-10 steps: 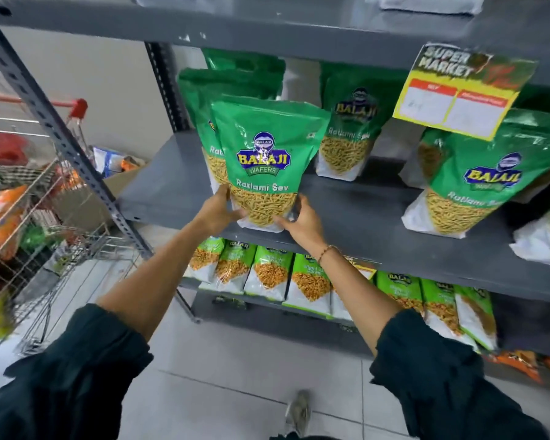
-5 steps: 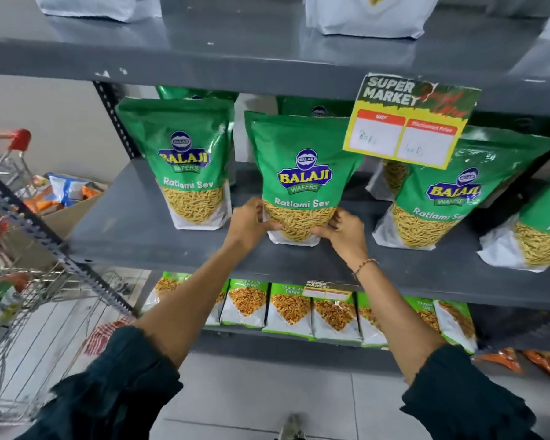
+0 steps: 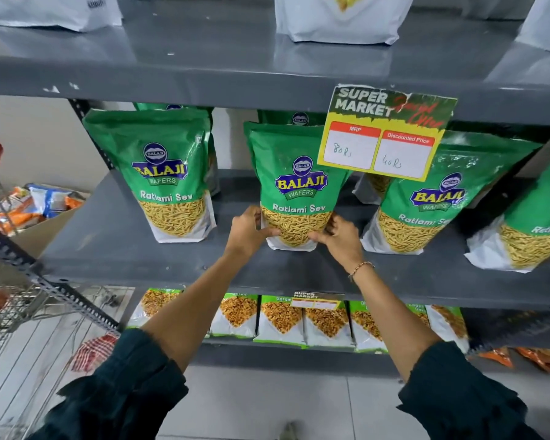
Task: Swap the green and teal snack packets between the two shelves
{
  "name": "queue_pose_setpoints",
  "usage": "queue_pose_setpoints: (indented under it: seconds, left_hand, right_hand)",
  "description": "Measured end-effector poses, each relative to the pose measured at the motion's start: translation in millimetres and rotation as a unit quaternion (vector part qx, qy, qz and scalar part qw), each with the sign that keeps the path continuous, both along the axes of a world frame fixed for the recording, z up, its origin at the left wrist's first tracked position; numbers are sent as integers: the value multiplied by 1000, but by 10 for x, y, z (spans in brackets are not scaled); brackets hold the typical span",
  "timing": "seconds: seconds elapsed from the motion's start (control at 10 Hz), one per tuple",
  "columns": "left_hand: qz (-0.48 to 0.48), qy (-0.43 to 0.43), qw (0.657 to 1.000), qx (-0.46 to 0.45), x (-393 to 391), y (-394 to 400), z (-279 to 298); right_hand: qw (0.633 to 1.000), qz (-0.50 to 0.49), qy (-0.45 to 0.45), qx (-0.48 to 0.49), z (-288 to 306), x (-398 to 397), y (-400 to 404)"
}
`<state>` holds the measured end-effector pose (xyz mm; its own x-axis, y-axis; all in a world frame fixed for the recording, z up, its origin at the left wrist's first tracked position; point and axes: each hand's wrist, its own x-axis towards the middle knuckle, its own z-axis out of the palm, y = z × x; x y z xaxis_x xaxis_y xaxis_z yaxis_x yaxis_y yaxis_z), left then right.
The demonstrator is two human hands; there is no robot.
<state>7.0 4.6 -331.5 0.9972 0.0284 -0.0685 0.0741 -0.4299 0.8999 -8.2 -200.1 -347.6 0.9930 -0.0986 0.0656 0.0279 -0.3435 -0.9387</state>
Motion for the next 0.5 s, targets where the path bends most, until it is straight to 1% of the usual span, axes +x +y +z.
queue_pose_setpoints:
  seconds: [0.2,0.3,0.4,0.5]
  left_hand:
    - [-12,-5,1000,13,-30,3,6]
    - [-25,1,999,31,-80,3,49]
    - [-46,-14,997,66,-149,-24,68]
    - [-45,-18,996,78,-297,4,80]
  right_hand:
    - [1000,6,-3,-15,-4,-26,-10]
    - [999,19,13,-23,8,-55,-16]
    - [999,18,23,-45,44,-124,12]
    - [993,-62,-38,-89,49,-246,69]
